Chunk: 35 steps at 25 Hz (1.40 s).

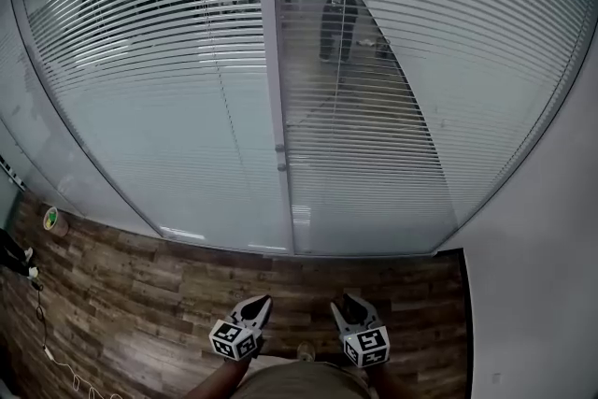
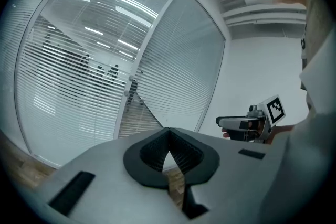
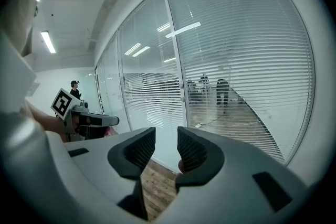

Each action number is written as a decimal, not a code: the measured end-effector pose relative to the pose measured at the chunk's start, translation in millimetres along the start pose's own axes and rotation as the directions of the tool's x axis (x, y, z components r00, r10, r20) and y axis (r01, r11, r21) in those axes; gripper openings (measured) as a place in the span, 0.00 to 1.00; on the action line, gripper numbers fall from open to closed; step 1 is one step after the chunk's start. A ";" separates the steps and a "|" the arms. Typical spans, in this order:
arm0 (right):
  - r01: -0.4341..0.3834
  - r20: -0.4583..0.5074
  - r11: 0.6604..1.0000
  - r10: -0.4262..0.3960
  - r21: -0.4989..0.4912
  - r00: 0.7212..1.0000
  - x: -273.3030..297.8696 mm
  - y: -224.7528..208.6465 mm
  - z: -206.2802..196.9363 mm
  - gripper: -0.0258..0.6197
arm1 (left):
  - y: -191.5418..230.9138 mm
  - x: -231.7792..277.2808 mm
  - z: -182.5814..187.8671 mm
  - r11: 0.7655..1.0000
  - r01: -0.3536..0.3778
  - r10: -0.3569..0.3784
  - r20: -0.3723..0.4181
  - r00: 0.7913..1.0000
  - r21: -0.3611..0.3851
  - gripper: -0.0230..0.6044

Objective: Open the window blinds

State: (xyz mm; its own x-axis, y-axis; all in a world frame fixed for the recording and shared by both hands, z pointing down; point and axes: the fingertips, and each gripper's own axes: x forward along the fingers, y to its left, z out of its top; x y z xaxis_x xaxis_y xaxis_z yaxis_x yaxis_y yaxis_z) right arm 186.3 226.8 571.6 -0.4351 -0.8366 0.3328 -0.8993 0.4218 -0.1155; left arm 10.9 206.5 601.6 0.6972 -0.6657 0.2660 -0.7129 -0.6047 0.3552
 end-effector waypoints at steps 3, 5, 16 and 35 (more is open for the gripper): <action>-0.010 -0.006 1.000 0.009 -0.007 1.000 6.8 1.5 4.2 0.25 | 5.3 -0.7 2.8 1.000 -0.007 0.007 0.001 1.000 -0.009 0.06; -0.015 -0.009 1.000 0.015 -0.012 1.000 6.1 4.8 11.6 0.25 | 5.1 -5.6 7.5 1.000 -0.013 0.013 0.005 1.000 -0.013 0.06; -0.110 -0.094 0.992 0.105 -0.056 0.990 9.7 10.7 32.9 0.25 | 9.2 -13.8 23.9 1.000 -0.012 0.013 0.056 0.998 -0.025 0.06; -0.256 -0.190 0.931 0.211 -0.258 0.959 42.6 16.8 33.5 0.14 | 20.9 -8.2 0.0 0.999 -0.047 0.048 0.067 0.997 -0.020 0.06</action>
State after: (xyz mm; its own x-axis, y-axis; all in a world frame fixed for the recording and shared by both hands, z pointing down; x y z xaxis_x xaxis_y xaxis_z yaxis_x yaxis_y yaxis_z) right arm 151.1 186.5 552.5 -0.5984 -0.6468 0.4727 -0.7150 0.6974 0.0491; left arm -9.8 199.4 606.8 0.6553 -0.7218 0.2226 -0.7434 -0.5639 0.3598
